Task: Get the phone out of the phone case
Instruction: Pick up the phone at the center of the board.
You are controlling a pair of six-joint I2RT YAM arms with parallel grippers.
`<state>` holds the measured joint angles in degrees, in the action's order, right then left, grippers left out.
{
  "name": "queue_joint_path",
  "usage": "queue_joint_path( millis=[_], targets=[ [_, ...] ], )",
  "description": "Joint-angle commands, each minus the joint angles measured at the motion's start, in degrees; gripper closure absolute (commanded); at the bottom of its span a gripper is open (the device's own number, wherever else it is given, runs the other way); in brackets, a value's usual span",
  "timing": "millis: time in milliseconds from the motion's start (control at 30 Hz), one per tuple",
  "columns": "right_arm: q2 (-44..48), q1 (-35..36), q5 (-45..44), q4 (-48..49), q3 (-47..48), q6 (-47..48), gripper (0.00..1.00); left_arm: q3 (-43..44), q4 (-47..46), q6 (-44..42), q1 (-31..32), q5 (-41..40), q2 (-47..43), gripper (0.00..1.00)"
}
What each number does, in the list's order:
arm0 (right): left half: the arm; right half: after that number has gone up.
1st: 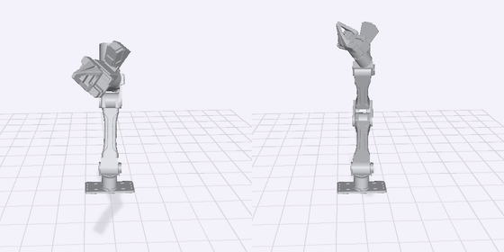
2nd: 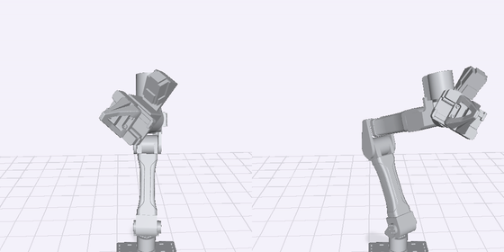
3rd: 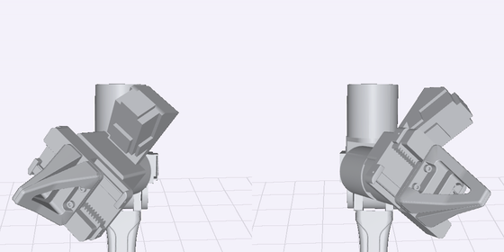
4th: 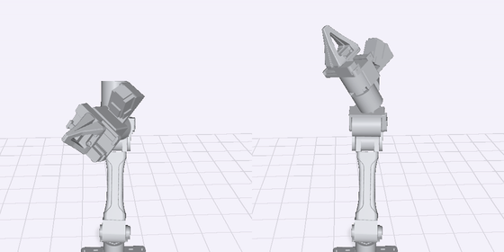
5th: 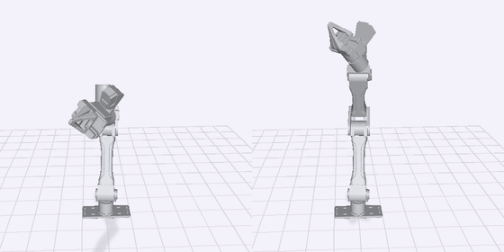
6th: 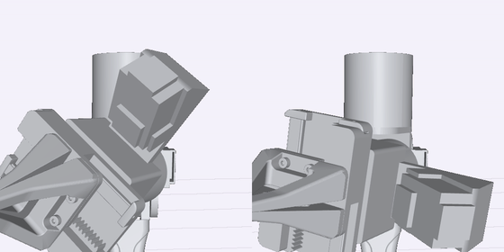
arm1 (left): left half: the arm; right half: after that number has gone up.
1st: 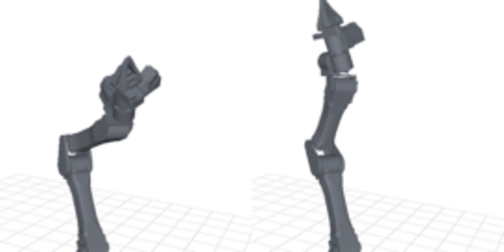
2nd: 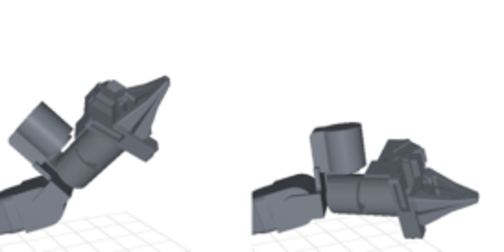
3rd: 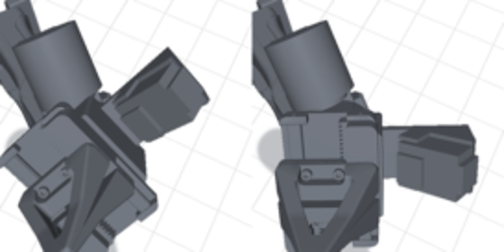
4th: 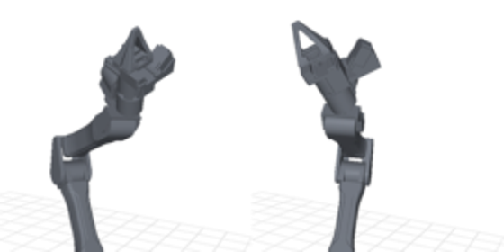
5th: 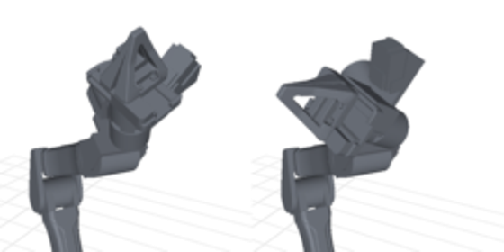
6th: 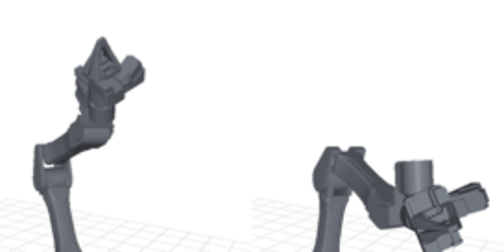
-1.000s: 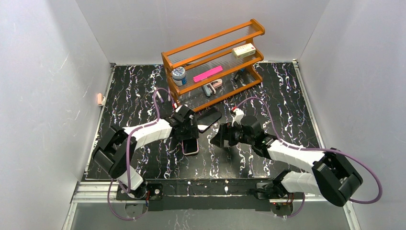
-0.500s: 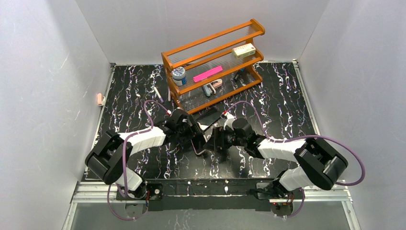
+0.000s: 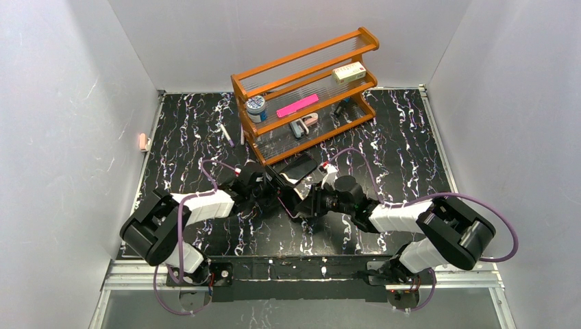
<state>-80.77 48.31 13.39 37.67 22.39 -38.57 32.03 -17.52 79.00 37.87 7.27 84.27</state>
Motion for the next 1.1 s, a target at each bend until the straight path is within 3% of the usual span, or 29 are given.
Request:
queue_joint_path(
  millis=[0,133,333,433,533,667,900,1067],
  targets=[
    [0.5,0.4,0.3,7.9,-1.4,1.5,0.70,-0.8,-1.2,2.8,0.2,3.6,-2.6,0.68],
    [2.1,0.4,0.2,6.7,-1.3,4.4,0.99,-1.5,-1.4,1.7,0.2,4.1,-3.2,0.57],
    [9.1,0.3,-1.7,-3.7,0.4,11.3,0.99,2.4,8.7,-9.8,0.2,-1.0,-7.3,0.15],
    [12.6,0.2,-2.5,-10.6,2.1,14.6,0.99,6.2,16.2,-19.0,0.2,-6.1,-11.6,0.02],
    [16.3,-0.1,-2.9,-17.0,4.0,17.6,0.99,9.4,21.7,-29.4,0.2,-11.7,-16.2,0.02],
    [19.6,-0.9,-3.0,-26.0,8.4,22.0,0.99,13.8,24.3,-47.2,0.1,-12.8,-20.7,0.02],
    [20.2,-2.5,-2.2,-40.8,17.6,29.4,0.99,20.7,28.9,-77.6,0.2,-1.6,-24.3,0.02],
    [19.4,-2.8,-1.5,-51.1,24.7,35.3,0.99,21.4,31.1,-94.2,0.2,0.8,-28.9,0.02]
  ],
)
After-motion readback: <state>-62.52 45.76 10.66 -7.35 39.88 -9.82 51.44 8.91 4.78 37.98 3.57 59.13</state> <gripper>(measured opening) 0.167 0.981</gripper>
